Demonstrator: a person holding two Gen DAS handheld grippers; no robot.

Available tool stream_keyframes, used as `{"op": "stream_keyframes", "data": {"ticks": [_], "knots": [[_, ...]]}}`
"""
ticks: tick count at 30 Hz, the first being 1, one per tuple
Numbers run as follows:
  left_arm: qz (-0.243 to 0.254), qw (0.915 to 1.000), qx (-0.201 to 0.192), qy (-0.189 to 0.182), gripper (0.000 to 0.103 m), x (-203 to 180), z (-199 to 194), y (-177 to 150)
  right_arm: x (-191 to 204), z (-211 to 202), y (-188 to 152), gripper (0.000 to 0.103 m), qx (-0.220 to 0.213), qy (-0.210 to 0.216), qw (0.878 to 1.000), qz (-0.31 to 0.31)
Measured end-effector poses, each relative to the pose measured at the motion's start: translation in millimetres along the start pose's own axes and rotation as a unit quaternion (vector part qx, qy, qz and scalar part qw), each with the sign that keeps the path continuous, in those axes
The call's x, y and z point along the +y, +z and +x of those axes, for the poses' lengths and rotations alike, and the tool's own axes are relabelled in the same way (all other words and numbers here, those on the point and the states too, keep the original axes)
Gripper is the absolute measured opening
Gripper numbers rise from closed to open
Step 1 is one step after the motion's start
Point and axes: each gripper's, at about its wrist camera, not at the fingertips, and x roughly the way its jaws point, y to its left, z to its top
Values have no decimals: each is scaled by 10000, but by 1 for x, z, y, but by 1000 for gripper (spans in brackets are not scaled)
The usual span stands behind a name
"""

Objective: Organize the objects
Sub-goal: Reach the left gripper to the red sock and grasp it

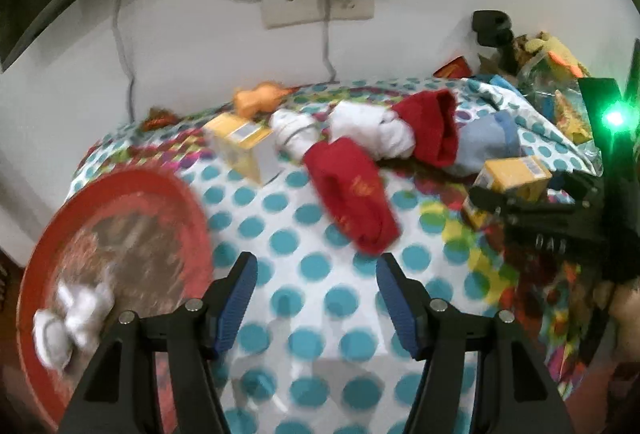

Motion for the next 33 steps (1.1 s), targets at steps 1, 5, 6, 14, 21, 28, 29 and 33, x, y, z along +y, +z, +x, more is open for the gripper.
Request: {"op": "stream_keyframes", "data": {"ticks": [1, 5, 6, 14, 21, 28, 29, 33], "knots": [[47, 10000, -40, -70, 63, -4, 4, 4, -1, 0, 0, 87, 1, 17, 10000, 12], [207, 9997, -109, -50, 63, -18, 24, 19, -2, 1, 0, 87, 15, 43, 10000, 17], [171, 9998, -111, -7, 63, -19, 28, 21, -2, 1, 0, 87, 16, 44, 10000, 20], [-308, 9993, -17, -220, 63, -11, 61, 30, -6, -1, 1, 87, -15, 146, 9998, 112], [-452, 9988, 59, -176, 63, -9, 77, 28, -6, -1, 1, 87, -2, 161, 9998, 123], [-623, 9975, 317, -84, 63, -3, 90, 28, -7, 0, 0, 88, -16, 216, 9996, 160], [-660, 9970, 380, -116, 65, -2, 93, 27, -7, 1, 0, 88, -17, 213, 9996, 158], [-701, 9967, 367, -163, 63, 0, 93, 27, -7, 3, -2, 88, 18, 225, 9996, 163]]}}
